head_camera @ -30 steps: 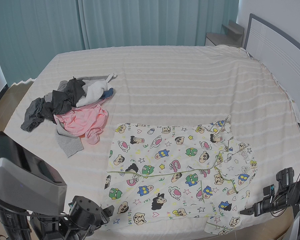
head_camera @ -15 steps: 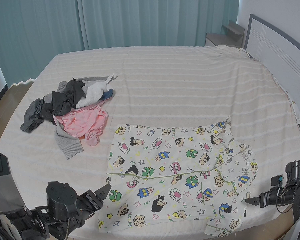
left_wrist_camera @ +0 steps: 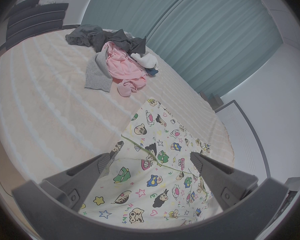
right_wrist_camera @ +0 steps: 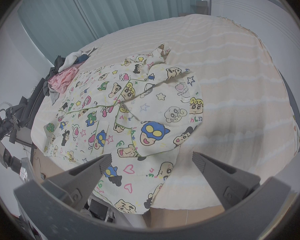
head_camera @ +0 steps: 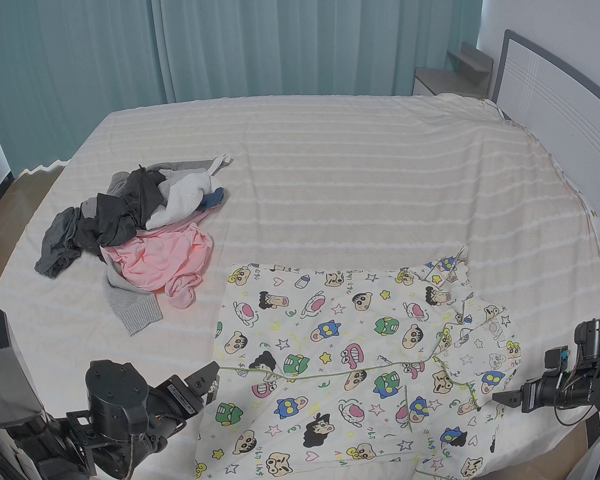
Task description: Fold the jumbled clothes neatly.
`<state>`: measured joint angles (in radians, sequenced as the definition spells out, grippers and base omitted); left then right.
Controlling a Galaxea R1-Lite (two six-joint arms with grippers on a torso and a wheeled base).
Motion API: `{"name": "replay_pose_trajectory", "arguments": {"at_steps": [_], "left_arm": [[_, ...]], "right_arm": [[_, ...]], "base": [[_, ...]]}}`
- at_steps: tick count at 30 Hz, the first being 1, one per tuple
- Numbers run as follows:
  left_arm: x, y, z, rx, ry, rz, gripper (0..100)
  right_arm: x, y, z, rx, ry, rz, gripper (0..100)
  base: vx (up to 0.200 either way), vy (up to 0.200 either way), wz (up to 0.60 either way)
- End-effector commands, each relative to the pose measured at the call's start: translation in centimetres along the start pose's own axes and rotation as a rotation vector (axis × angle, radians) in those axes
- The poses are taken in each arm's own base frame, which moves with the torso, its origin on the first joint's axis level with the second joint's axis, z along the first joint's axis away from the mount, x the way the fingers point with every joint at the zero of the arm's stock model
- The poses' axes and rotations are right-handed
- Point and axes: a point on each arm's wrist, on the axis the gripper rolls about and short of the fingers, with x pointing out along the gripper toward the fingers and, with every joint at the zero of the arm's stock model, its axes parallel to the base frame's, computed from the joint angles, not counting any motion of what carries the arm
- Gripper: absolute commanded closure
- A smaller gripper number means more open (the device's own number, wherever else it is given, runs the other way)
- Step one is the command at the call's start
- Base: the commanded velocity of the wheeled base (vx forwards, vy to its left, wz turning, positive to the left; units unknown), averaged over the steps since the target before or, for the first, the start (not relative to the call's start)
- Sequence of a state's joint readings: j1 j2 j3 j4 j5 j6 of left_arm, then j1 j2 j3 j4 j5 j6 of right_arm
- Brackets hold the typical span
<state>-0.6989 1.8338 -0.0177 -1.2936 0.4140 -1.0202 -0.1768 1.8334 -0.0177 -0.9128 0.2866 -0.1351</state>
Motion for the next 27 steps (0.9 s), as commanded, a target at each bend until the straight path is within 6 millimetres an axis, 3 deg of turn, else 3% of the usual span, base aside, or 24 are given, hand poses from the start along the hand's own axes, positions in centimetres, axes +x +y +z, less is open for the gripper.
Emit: {"name": "replay_pose_trajectory", "arguments": {"at_steps": [1,4,21,24,27], "left_arm": [[0.2,0.1,-0.2,-0.001,0.008,0.009,0],[0.2,0.1,-0.3,-0.004,0.011,0.009,0],[0.2,0.0,-0.6,0.009,0.027,0.005,0],[0.2,0.1,-0.8,0.015,0.035,0.01,0],[0.1,0.1,-1.0,0.02,0.041,0.009,0]], "right_arm": [[-0.2,0.1,-0.4,0.004,0.014,0.002,0],[-0.2,0.1,-0.4,0.003,0.012,0.002,0],[-0.2,0.2,-0.2,0.0,0.001,0.013,0],[-0.1,0.1,0.3,0.0,-0.021,0.02,0],[0.2,0.6,3.2,0.074,-0.133,0.05,0]], "base": [[0.0,0.0,0.0],[0.0,0.0,0.0],[0.0,-0.2,0.0],[0.0,-0.067,0.0],[0.0,0.0,0.0]]}}
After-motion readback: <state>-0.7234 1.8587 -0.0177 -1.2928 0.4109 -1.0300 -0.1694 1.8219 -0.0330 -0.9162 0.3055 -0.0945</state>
